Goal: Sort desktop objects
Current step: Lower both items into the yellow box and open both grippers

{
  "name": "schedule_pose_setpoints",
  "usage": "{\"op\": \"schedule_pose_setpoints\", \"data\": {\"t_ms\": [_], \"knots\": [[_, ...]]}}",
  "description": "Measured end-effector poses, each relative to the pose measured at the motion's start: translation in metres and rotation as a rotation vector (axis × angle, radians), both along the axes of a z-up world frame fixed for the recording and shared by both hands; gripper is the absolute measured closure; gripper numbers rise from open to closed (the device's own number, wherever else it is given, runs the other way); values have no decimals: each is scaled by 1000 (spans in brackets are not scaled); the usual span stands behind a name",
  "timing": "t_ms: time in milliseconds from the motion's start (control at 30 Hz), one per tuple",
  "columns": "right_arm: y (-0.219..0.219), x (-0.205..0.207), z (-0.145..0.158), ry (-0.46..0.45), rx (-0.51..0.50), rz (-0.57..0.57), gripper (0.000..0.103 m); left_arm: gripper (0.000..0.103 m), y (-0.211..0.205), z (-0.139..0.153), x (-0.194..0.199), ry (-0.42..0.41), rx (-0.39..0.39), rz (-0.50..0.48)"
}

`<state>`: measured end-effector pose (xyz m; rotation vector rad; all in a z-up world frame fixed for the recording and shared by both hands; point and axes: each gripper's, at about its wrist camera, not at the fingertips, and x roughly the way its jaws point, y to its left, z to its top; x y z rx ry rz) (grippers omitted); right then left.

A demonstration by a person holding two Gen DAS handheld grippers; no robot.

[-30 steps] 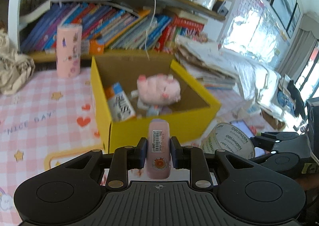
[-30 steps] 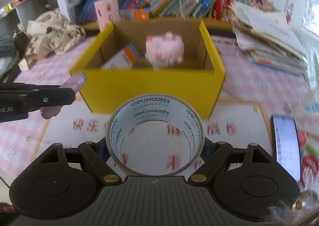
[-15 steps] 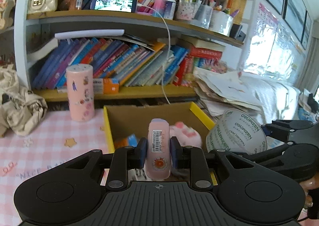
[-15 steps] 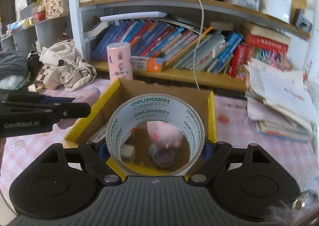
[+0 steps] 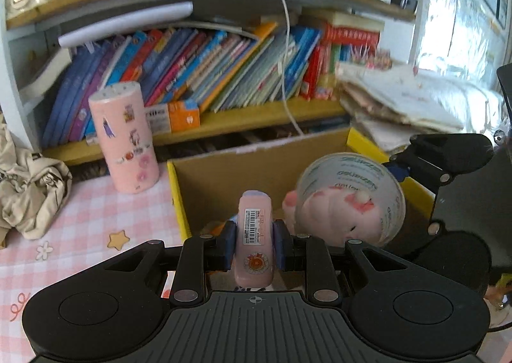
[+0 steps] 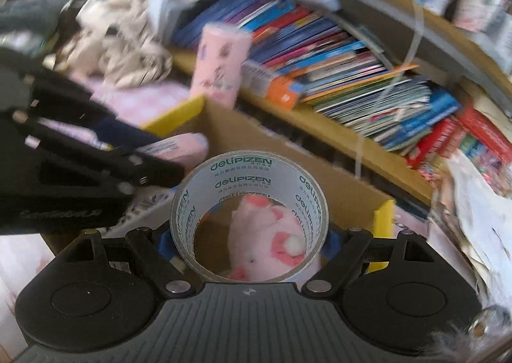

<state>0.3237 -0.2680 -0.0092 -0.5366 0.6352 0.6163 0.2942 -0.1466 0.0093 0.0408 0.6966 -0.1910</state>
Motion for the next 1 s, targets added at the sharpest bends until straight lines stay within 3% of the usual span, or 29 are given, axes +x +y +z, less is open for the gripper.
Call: {"op": "schedule_pose_setpoints", "data": {"t_ms": [133, 333, 567, 667, 833, 1000], "knots": [[13, -4, -11, -62, -83, 77, 20, 79, 1, -12, 11, 46, 22, 9], [19, 0, -18, -121, -153, 111, 20, 79, -2, -16, 16, 51, 48, -12], [19, 10, -21, -73, -150, 116, 20, 76, -9, -20, 15, 48, 86, -28], [19, 10, -20, -68, -150, 114, 17, 69, -9, -16, 13, 38, 86, -24], [17, 5, -18, -78, -150, 104, 9, 37, -6, -5, 4, -7, 85, -5], [11, 0, -9, -69, -111, 83, 7, 31, -7, 4, -7, -49, 72, 12]]}}
